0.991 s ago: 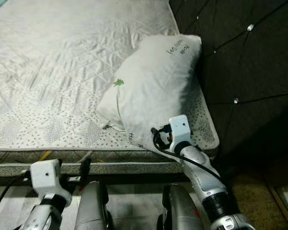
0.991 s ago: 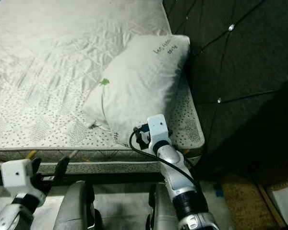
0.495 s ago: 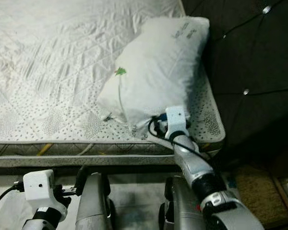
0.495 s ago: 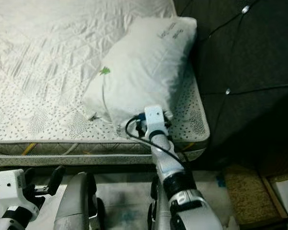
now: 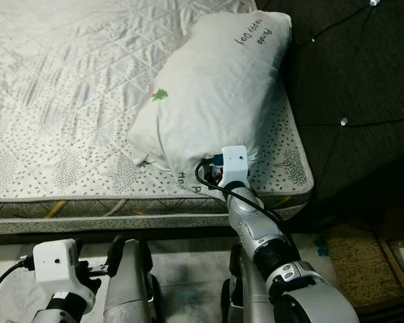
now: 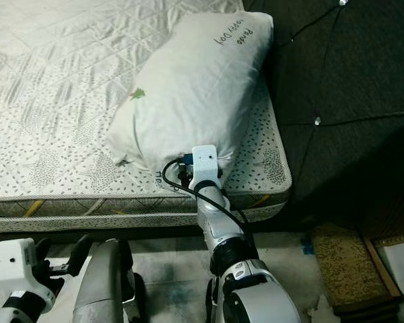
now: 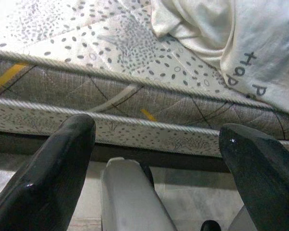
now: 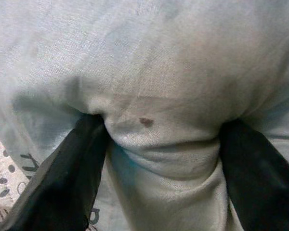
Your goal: Clean up the room
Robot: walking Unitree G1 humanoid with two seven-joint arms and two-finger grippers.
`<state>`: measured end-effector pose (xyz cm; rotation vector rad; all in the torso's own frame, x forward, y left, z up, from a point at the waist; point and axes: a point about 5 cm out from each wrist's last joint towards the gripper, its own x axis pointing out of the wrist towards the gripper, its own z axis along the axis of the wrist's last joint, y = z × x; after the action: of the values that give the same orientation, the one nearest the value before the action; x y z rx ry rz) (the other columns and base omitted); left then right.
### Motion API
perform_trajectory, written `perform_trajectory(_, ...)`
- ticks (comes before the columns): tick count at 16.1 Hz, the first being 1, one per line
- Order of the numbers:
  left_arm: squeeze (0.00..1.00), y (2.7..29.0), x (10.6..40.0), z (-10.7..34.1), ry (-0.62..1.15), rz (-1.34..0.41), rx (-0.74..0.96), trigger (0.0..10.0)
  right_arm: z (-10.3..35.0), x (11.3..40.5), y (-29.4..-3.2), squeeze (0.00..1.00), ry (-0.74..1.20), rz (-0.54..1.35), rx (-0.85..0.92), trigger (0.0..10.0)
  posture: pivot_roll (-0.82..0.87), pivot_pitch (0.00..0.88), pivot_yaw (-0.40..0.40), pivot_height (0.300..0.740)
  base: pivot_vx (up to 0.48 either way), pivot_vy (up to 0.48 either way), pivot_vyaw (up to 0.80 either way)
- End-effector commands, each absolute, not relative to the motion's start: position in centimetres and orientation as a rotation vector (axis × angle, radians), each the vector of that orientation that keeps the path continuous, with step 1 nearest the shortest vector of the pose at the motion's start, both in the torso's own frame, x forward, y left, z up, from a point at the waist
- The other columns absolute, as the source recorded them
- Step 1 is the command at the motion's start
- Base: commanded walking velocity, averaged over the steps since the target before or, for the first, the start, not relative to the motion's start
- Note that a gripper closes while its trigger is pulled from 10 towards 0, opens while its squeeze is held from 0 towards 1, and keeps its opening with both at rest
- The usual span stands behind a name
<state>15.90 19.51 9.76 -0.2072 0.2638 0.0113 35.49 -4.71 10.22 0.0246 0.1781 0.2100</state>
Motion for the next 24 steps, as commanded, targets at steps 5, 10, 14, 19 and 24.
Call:
perform_trajectory(5, 0.00, 19.1, 16.1, 9.7, 0.269, 0.021, -0.217, 10.0, 10.8, 35.1, -1.9, 0.00, 0.167, 0.277, 0.086, 0.0, 0.09, 0.289, -0.050, 0.600, 0.000, 0.000, 0.00)
perform_trajectory(10, 0.00, 18.8, 16.6, 9.8, 0.255, 0.024, -0.225, 10.0, 10.6, 35.1, -2.3, 0.00, 0.178, 0.275, 0.110, 0.0, 0.09, 0.276, -0.061, 0.600, 0.000, 0.000, 0.00)
perform_trajectory(14, 0.00, 18.9, 16.8, 9.6, 0.259, 0.025, -0.221, 10.0, 10.3, 35.4, -3.3, 0.00, 0.184, 0.334, 0.076, 0.0, 0.08, 0.263, -0.060, 0.600, 0.000, 0.000, 0.00)
perform_trajectory(19, 0.00, 19.2, 17.0, 9.7, 0.238, 0.050, -0.208, 10.0, 10.2, 36.3, -5.0, 0.00, 0.240, 0.389, 0.099, 0.0, 0.09, 0.243, -0.074, 0.600, 0.000, 0.000, 0.00)
perform_trajectory(24, 0.00, 19.3, 17.6, 9.8, 0.215, 0.057, -0.189, 10.0, 14.4, 39.5, -9.8, 0.00, 0.181, 0.350, -0.038, 0.0, 0.10, 0.220, -0.082, 0.600, 0.000, 0.000, 0.00)
